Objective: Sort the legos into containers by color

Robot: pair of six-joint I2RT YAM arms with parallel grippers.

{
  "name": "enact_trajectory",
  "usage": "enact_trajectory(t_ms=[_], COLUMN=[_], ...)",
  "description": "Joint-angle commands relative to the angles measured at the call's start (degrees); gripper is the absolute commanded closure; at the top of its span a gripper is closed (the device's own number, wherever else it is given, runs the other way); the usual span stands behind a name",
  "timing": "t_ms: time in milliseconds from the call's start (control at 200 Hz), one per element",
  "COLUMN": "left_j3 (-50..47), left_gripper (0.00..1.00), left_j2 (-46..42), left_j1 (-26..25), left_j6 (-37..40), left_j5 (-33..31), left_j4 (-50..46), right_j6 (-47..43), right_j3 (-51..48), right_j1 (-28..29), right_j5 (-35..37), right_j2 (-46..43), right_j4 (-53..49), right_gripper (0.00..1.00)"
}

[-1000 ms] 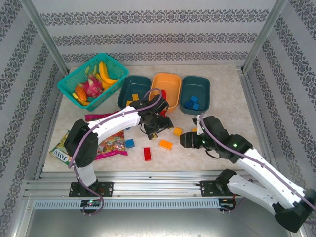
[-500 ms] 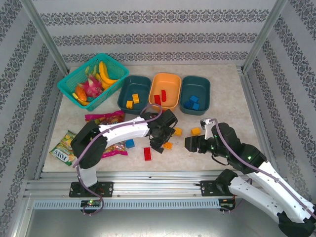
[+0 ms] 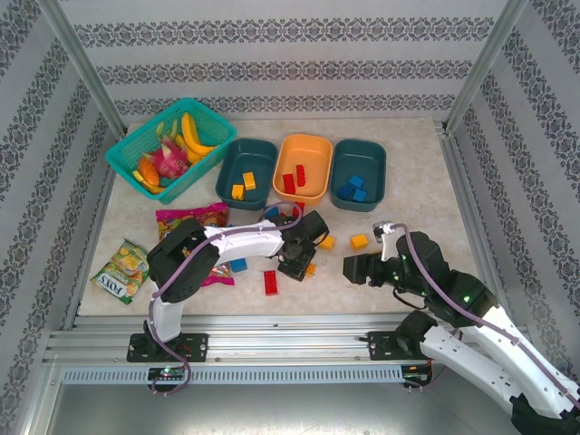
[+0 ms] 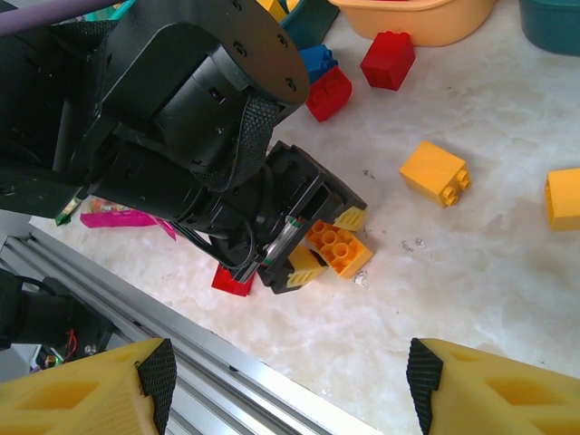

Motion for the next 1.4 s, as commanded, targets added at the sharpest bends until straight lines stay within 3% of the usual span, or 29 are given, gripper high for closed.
enact_trajectory(t_ms=[0, 165, 435, 654, 754, 869, 1039, 1394], left_j3=[-1.04, 2.60, 10.57, 20.15, 30.14, 40.74, 50.74, 50.22], left_gripper=[0.66, 0.76, 0.80, 0.78, 0.76, 0.76, 0.76, 0.72], left_j2=[0.81, -1.78, -11.33, -8.32, -1.17, 7.39, 17.18, 23.91], left_j1=[-0.09, 1.70, 9.83, 25.61, 29.50, 32.11, 32.90, 33.00], left_j6=[-5.44, 3.23, 31.64, 68.06, 85.16, 97.79, 106.67, 110.34], left_j5=[-3.51, -7.18, -13.65, -3.69, 0.43, 2.59, -1.05, -4.67], left_j4=[1.42, -4.17, -18.00, -21.14, -25.98, -31.41, -36.39, -35.90], right_j6=[0.97, 0.57, -1.87, 0.51, 4.86, 9.96, 10.06, 11.15], right_j3=[-0.69, 0.42, 5.81, 9.11, 8.64, 9.89, 16.67, 16.15], right_j1=[-0.06, -0.27, -1.62, -3.64, -5.00, -7.44, -10.01, -10.52], right_j5=[-0.63, -0.63, -2.78, -7.33, -6.50, -5.99, -9.46, -10.20], right_j2=[0.51, 2.96, 10.72, 21.41, 25.72, 31.41, 38.88, 40.12], right_j4=[0.74, 2.56, 9.18, 25.75, 36.16, 43.48, 42.43, 41.80], right_gripper=[0.30, 0.30, 0.29, 0.26, 0.22, 0.19, 0.19, 0.20])
